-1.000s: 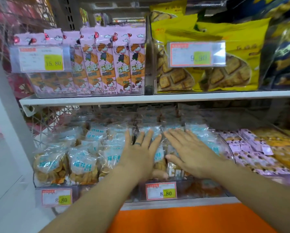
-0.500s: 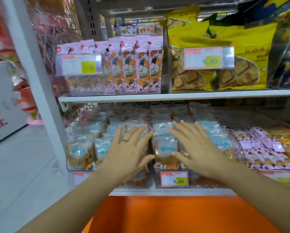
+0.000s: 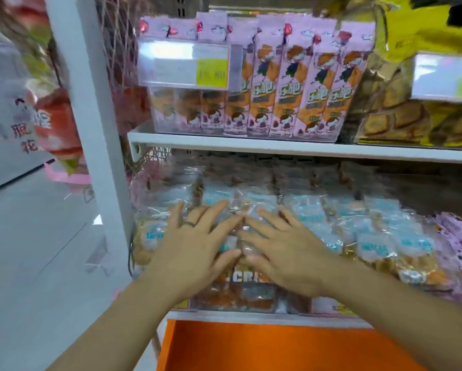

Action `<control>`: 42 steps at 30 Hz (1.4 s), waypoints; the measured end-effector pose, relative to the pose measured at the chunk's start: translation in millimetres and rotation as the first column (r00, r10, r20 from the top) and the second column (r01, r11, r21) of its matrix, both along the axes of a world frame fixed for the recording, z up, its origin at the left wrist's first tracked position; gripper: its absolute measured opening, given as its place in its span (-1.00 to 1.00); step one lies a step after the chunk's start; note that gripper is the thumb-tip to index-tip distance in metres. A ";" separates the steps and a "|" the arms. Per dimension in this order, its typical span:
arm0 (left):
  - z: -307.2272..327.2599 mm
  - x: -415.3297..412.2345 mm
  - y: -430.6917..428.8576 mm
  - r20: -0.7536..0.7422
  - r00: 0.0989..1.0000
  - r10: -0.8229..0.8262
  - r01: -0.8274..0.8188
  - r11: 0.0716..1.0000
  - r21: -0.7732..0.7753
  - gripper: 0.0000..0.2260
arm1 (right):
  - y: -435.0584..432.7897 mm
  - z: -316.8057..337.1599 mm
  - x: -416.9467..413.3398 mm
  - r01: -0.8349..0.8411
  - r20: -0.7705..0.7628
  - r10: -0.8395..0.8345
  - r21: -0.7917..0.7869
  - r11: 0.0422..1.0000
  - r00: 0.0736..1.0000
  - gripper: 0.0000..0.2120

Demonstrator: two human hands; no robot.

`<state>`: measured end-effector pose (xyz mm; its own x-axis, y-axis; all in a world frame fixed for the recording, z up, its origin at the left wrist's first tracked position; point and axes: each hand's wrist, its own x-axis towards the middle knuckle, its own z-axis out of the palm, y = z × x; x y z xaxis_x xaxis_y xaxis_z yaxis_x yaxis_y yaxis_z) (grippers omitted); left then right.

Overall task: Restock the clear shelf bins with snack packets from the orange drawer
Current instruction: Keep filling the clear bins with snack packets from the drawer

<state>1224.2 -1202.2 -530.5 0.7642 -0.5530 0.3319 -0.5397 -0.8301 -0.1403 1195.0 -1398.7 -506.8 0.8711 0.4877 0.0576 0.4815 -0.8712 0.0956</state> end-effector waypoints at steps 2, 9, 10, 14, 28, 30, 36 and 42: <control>6.6 1.9 0.6 -0.028 0.999 -0.030 0.028 0.998 -0.053 -0.47 | -5.8 16.0 18.8 0.053 0.036 -0.064 0.241 0.969 0.997 -0.57; 34.8 20.2 -37.2 -0.203 0.978 0.055 -0.062 0.998 -0.030 -0.23 | -10.5 32.4 81.1 0.270 -0.042 -0.275 0.371 0.888 0.961 -0.70; 36.8 24.1 -43.8 -0.228 0.973 0.041 -0.041 0.999 0.002 -0.20 | -11.5 31.9 83.1 0.275 -0.030 -0.285 0.381 0.883 0.958 -0.69; 38.1 33.6 -52.4 -0.293 0.955 0.057 -0.022 0.992 0.122 -0.14 | -27.6 31.4 86.6 0.339 -0.036 -0.348 0.350 0.874 0.937 -0.73; 31.3 33.5 -53.9 -0.241 0.967 0.082 -0.046 0.987 0.152 -0.07 | -1.7 16.7 81.8 0.242 -0.143 -0.209 0.281 0.929 0.967 -0.57; 33.3 30.9 -53.8 -0.239 0.968 0.077 -0.041 0.988 0.152 -0.08 | -5.5 21.5 82.4 0.249 -0.203 -0.196 0.280 0.927 0.959 -0.55; 52.3 18.4 -22.8 -0.091 0.992 0.084 -0.078 0.995 0.069 -0.19 | -1.9 42.1 94.1 0.310 -0.190 -0.262 0.300 0.902 0.946 -0.57; 34.4 19.2 14.4 -0.158 0.973 0.169 -0.183 0.980 -0.075 -0.09 | 5.3 35.4 109.0 0.445 -0.330 -0.370 0.190 0.875 0.869 -0.52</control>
<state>1243.4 -1187.8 -496.0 0.8915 -0.3790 0.2480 -0.3934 -0.9193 0.0093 1304.0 -1393.4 -471.4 0.9861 0.0869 -0.1413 0.0516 -0.9703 -0.2364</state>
